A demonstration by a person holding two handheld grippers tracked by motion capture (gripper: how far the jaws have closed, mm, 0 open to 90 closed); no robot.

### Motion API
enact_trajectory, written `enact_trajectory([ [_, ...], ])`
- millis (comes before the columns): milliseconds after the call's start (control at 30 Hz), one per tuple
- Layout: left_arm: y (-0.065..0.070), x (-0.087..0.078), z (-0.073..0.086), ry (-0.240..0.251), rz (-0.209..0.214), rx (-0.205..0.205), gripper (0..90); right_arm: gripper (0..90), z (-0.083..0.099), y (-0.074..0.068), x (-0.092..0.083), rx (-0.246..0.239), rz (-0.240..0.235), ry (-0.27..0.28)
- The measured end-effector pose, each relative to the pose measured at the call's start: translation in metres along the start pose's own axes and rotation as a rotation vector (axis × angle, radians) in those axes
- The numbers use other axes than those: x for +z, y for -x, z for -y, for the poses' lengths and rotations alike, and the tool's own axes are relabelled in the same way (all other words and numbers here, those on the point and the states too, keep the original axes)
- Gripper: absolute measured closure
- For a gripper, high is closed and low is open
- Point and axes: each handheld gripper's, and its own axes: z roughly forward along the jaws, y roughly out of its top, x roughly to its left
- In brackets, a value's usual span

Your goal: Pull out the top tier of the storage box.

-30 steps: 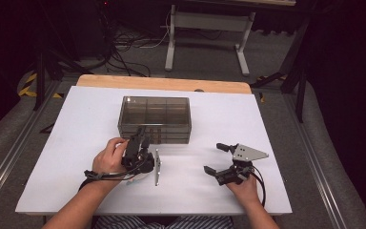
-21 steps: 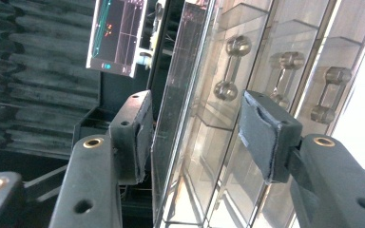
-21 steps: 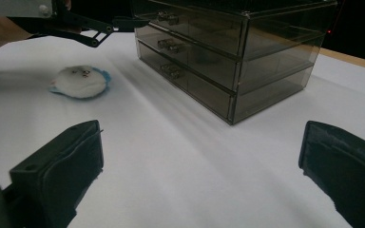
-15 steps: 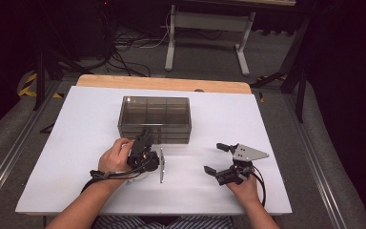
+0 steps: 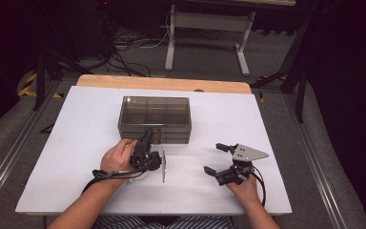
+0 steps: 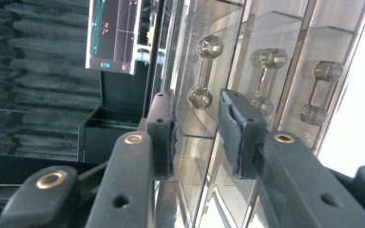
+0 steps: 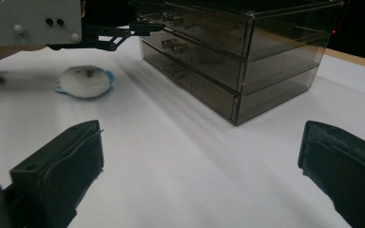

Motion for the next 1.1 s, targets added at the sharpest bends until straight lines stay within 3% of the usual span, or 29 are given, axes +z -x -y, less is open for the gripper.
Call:
enact_trajectory([
  [533, 0.0038, 0.0040, -0.0028, 0.003, -0.027, 0.038, 79.6, 1.7, 0.0001, 0.0001, -0.0003, -0.001, -0.009, 0.004],
  [733, 0.0029, 0.0036, -0.0025, 0.004, -0.018, 0.035, 80.1, 1.7, 0.0001, 0.0000, -0.0002, -0.001, -0.010, 0.004],
  [867, 0.0004, 0.0018, -0.0028, 0.004, 0.007, 0.010, 80.1, 1.7, 0.0001, 0.0001, -0.0002, -0.001, -0.011, 0.004],
  [1100, -0.0010, -0.0039, -0.0023, 0.010, 0.029, 0.013, 80.0, 1.7, 0.0001, -0.0001, -0.0001, 0.000, -0.014, 0.004],
])
